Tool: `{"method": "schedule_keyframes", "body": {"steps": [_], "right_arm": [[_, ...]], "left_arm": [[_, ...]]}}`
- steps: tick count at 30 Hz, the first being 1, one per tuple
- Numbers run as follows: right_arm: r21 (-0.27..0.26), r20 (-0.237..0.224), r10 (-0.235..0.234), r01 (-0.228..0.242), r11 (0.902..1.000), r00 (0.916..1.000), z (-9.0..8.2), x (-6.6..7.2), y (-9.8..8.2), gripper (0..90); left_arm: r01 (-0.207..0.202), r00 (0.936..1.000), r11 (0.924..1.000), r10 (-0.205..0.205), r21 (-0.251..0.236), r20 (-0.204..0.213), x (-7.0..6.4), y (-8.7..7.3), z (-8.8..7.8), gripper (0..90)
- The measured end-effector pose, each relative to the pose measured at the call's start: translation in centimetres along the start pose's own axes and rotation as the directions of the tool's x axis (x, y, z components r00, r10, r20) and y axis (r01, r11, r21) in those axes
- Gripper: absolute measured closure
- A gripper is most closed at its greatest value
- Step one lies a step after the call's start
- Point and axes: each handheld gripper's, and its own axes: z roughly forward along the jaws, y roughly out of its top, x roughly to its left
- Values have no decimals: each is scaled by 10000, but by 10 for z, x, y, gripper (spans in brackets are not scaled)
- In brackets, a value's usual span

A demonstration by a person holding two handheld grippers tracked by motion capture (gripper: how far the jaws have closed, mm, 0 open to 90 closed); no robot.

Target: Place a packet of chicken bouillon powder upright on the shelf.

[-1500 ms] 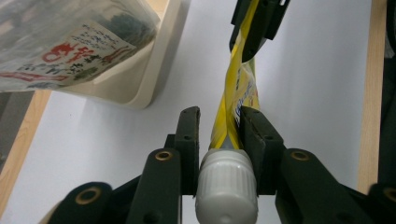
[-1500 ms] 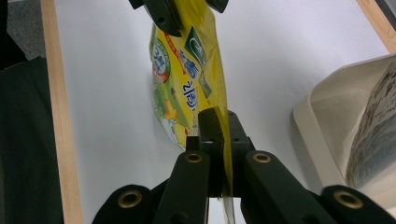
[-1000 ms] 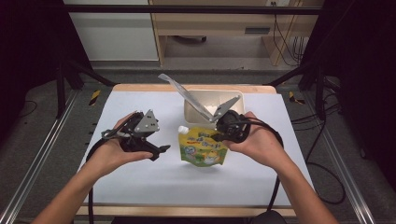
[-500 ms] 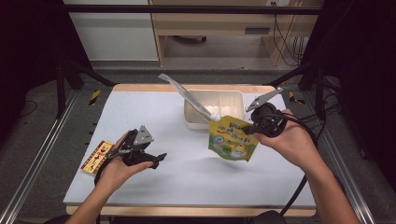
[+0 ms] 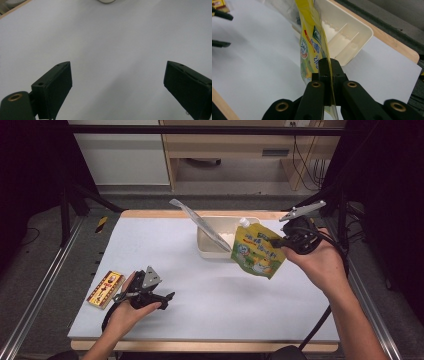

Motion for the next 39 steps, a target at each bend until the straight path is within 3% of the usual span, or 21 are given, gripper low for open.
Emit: {"method": "schedule_keyframes", "body": {"steps": [6, 8, 12, 17, 25, 35, 39], "right_arm": [[-198, 403, 806, -798, 9966, 9959, 3, -9, 11, 900], [-234, 504, 995, -984, 9949, 9938, 4, -12, 16, 900], [-283, 739, 1281, -1263, 9916, 9890, 8, -17, 27, 900], [-403, 964, 1648, -1616, 9860, 9816, 13, -23, 40, 900], [-622, 1346, 2362, -2297, 9713, 9623, 24, -32, 60, 900], [-563, 1607, 2998, -2945, 9540, 9404, 50, -36, 79, 900], [-417, 1732, 3378, -3358, 9410, 9251, 63, -39, 83, 900]], "left_arm": [[11, 9994, 10000, -10, 12, -354, 4, -5, -1, 81], [189, 9982, 9997, -197, -137, -575, 2, -8, -1, 81], [48, 9974, 10000, -51, -37, -715, -4, -10, -1, 82], [169, 9957, 9998, -173, -50, -912, -1, -12, -1, 81], [418, 9934, 9989, -437, -196, -1058, 2, -13, 0, 83], [358, 9937, 9992, -376, -187, -1060, 3, -13, 0, 85], [358, 9939, 9992, -375, -180, -1041, 3, -13, 0, 86]]}}
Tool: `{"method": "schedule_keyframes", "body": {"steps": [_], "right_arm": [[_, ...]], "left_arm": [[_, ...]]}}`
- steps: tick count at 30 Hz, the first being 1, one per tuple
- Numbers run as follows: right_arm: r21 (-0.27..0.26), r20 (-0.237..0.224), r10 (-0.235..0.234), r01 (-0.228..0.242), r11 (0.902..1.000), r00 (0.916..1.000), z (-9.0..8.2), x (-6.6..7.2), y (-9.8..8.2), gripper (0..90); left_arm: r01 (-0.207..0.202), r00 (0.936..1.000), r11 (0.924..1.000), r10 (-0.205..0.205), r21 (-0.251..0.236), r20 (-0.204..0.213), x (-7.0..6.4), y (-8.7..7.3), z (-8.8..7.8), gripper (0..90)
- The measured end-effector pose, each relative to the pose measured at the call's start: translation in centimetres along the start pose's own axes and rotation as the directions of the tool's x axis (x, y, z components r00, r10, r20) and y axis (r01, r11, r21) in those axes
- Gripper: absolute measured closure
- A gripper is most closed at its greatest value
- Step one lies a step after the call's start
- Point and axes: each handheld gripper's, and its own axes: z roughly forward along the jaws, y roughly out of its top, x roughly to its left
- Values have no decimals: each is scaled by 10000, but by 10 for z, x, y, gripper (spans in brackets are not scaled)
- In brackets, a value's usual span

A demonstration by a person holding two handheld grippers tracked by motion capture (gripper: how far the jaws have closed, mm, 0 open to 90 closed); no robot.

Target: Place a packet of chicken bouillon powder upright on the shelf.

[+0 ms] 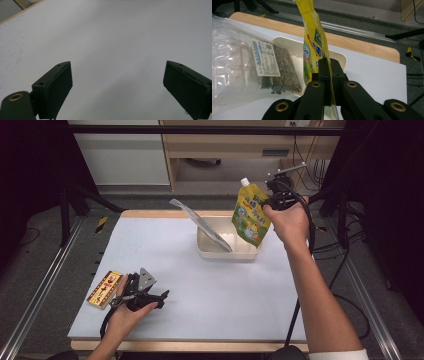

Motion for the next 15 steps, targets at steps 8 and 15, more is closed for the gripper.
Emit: {"method": "schedule_keyframes", "body": {"steps": [8, 15], "right_arm": [[407, 359, 513, -528, 9978, 9980, 21, -5, 4, 900], [704, 570, 771, -811, 9942, 9954, 34, -8, 8, 900]], "left_arm": [[-29, 10000, 10000, 29, -18, 24, 0, 0, 0, 87], [-30, 10000, 10000, 30, 9, 78, 0, 0, 0, 87]]}}
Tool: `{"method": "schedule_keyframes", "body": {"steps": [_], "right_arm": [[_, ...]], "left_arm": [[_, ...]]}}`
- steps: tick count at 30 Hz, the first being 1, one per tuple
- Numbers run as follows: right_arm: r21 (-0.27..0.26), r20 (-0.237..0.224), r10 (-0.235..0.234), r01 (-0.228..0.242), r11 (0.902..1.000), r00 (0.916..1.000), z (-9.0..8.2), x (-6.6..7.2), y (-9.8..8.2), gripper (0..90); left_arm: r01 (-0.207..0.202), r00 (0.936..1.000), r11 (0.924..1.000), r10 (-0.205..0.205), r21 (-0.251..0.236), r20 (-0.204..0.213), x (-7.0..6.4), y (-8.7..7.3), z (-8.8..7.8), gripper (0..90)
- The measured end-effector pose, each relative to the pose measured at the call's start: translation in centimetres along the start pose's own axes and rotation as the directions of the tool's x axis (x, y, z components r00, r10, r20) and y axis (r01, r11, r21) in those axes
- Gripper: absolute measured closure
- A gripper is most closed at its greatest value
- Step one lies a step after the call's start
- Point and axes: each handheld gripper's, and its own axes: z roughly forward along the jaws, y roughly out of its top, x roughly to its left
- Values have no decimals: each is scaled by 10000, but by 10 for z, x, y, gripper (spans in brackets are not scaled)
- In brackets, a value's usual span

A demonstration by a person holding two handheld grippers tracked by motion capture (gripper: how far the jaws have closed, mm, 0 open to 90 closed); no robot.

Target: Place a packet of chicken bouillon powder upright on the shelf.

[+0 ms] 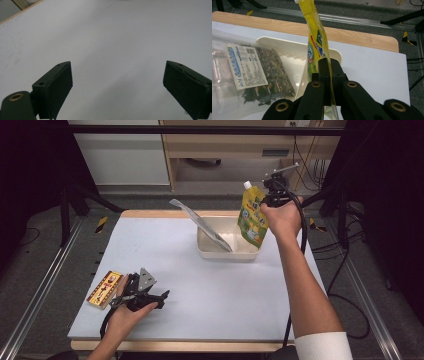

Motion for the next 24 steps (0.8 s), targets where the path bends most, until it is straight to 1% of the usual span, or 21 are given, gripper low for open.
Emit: {"method": "schedule_keyframes", "body": {"steps": [5, 7, 9, 13, 16, 22, 23, 24], "right_arm": [[229, 123, 83, -86, 9997, 9999, 7, 3, 4, 900], [225, 127, 93, -95, 9997, 9999, 9, 4, 7, 900], [226, 83, 33, -35, 9997, 10000, 11, 6, 9, 900], [337, -24, 77, -76, 9994, 10000, 14, 12, 12, 900], [349, -22, -54, 55, 9994, 10000, 16, 16, 14, 900], [480, -226, 53, -42, 9988, 9997, 19, 24, 15, 900], [406, -284, 11, 1, 9992, 9996, 20, 25, 15, 900], [416, -354, 81, -66, 9991, 9993, 20, 26, 15, 900]], "left_arm": [[-4, 10000, 10000, 4, -16, 15, 0, 0, 0, 88], [9, 10000, 10000, -9, -8, 35, 0, 0, 0, 88], [-9, 10000, 10000, 9, 3, 51, 0, 0, 0, 88], [-54, 10000, 10000, 54, 35, 59, 0, 0, 1, 88], [-41, 10000, 10000, 40, 26, 88, -1, 0, 1, 88], [-43, 10000, 10000, 42, 48, 72, 0, 0, 1, 88], [-46, 10000, 10000, 46, 51, 73, 0, 0, 1, 87], [-49, 10000, 10000, 49, 49, 78, 0, 0, 1, 87]]}}
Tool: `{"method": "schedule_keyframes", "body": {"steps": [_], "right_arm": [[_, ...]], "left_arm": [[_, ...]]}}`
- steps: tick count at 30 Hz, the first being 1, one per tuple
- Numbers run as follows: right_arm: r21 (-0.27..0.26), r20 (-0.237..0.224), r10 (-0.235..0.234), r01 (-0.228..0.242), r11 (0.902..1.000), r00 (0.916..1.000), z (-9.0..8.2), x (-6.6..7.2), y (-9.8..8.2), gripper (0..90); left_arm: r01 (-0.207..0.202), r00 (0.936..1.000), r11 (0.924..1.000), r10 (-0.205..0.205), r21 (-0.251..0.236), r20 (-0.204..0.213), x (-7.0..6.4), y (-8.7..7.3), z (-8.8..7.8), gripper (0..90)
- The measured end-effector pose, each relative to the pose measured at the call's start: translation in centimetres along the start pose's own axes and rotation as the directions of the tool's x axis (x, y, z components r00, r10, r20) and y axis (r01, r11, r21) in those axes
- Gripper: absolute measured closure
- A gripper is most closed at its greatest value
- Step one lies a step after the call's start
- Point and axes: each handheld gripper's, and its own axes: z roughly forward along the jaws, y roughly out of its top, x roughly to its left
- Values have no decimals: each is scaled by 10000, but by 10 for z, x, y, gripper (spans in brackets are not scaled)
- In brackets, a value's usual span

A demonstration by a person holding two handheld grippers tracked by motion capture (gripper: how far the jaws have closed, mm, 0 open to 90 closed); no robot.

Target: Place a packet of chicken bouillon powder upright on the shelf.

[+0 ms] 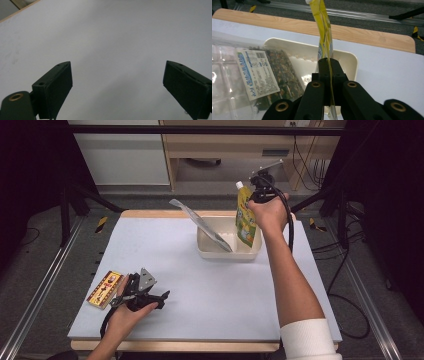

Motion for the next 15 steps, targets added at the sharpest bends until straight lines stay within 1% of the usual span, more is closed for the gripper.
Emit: {"method": "schedule_keyframes", "body": {"steps": [2, 3, 5, 7, 15], "right_arm": [[-32, -91, 68, -68, 10000, 9999, 1, 2, 0, 900], [-96, -155, 19, -21, 10000, 9999, 2, 3, 0, 900], [-195, -88, -4, 3, 9998, 10000, 3, 5, -1, 900], [-240, -144, -87, 83, 9997, 9999, 5, 6, -3, 900], [-705, -256, -68, 50, 9975, 9997, 12, 2, -16, 900]], "left_arm": [[-8, 10000, 10000, 8, -24, 18, 0, 0, 0, 88], [27, 10000, 10000, -27, -61, 18, -1, 0, 0, 87], [-24, 10000, 10000, 24, -11, 22, -1, 0, 0, 87], [-15, 10000, 10000, 15, -15, 22, 0, 0, 0, 87], [-5, 10000, 10000, 5, -8, -19, 0, 0, 0, 87]]}}
